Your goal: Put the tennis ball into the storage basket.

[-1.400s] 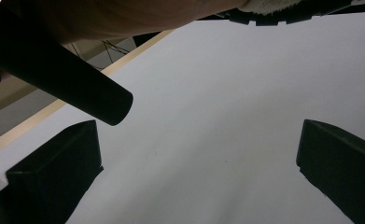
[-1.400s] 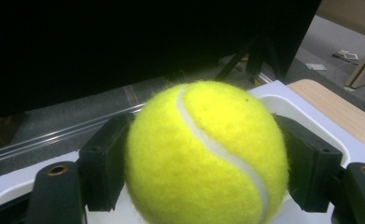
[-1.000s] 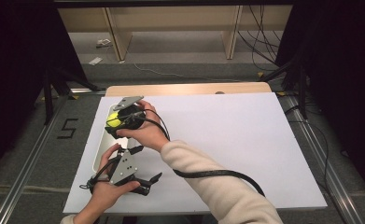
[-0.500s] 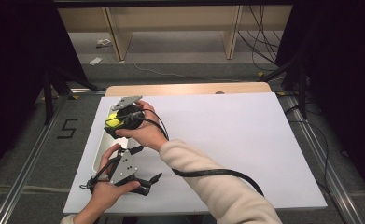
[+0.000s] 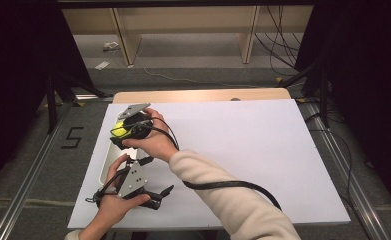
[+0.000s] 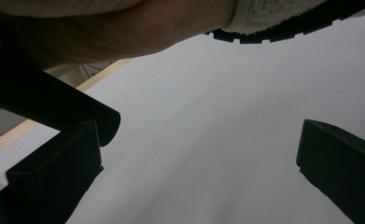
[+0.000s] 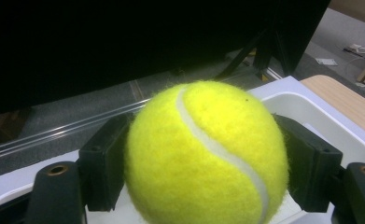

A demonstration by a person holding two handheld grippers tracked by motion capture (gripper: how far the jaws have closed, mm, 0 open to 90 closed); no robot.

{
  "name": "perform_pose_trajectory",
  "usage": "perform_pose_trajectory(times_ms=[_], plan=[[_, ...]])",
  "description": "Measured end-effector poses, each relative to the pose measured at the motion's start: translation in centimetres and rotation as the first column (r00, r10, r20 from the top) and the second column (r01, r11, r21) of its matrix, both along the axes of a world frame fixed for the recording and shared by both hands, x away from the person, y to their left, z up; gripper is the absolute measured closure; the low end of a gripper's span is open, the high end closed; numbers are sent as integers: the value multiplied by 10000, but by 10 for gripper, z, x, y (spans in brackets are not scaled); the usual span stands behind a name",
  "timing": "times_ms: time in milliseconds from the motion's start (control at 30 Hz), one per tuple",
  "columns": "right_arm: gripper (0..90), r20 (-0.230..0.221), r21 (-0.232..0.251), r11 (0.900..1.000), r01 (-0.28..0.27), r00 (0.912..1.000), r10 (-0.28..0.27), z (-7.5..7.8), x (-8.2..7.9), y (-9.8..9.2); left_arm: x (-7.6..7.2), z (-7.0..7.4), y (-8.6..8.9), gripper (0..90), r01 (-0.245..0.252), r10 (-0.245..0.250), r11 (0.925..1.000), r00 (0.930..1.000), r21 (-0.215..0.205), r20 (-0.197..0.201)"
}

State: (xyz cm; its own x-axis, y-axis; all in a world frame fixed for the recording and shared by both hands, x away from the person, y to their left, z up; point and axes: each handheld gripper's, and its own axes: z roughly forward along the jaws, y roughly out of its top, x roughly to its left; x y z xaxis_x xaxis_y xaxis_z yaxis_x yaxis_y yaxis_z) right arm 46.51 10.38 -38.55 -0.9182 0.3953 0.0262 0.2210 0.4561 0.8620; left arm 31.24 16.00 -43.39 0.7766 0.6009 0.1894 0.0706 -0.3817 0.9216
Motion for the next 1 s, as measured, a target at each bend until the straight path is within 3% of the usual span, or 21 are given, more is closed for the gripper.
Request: perform_pose_trajectory(times_ms=[1000], plan=[[268, -82, 31, 10000, -66, 9999, 66, -2, 2, 6, 0, 0, -1, 0, 27, -27, 10000, 10000, -1, 9]])
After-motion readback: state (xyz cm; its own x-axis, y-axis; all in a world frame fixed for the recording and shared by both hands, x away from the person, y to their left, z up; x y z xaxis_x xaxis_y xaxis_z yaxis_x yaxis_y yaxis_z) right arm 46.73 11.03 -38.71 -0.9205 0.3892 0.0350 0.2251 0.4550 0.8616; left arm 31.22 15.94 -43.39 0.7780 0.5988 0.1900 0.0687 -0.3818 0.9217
